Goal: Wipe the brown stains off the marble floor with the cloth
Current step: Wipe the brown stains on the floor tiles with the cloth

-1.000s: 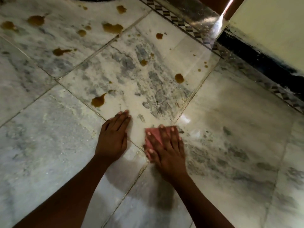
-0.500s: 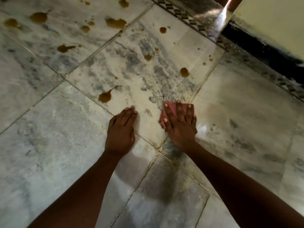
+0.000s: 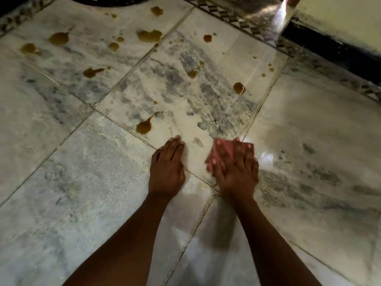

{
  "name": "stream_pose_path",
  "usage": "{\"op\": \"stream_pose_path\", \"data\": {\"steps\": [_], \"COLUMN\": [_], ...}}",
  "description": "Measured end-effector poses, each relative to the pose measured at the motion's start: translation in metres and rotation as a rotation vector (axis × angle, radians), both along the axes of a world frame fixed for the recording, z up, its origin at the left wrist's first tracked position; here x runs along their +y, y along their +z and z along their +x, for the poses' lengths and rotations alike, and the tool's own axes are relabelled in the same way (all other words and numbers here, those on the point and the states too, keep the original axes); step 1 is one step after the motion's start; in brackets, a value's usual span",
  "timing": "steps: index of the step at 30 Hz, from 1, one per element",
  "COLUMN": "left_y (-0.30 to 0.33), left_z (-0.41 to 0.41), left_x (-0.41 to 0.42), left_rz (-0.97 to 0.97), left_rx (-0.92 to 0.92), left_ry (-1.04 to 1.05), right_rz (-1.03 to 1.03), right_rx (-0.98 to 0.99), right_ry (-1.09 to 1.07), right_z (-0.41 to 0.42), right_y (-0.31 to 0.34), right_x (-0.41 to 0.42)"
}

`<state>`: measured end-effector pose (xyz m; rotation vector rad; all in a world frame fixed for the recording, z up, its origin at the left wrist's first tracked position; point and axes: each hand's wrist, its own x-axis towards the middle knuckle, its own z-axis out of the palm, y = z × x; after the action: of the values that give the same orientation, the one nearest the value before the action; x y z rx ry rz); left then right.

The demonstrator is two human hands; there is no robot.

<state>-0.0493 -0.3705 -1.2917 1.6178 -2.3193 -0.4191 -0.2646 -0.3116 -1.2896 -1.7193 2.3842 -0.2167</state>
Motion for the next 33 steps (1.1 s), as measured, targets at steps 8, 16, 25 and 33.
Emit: {"op": "stream_pose_path", "data": {"steps": [8,16,25,33], "left_y": [0.002,0.002,0.014,-0.002], "left_z": [-0.001,-0.003,0.028,0.139], "left_x": [-0.002,-0.001,-0.005,-0.036], "left_rz": [0.011,-0.029,-0.114,-0.105], "left_rx": [0.009,-0.009,0.093,-0.189], "left_ry": [-0.01,0.004,0.118,0.668], "right_rz": [-0.016,0.037,0.039,-0.04], "right_rx": [-0.002,-0.063,-0.08,-0.173], "right_ry": [0.058,-0.42,0.038,-0.573], "right_z": [0.049,-0.001,0.062,0.102], "right_y": [0.0,-0.006,0.009,-0.01], "right_x": [-0.001,-0.015,0.042,-0.071]}}
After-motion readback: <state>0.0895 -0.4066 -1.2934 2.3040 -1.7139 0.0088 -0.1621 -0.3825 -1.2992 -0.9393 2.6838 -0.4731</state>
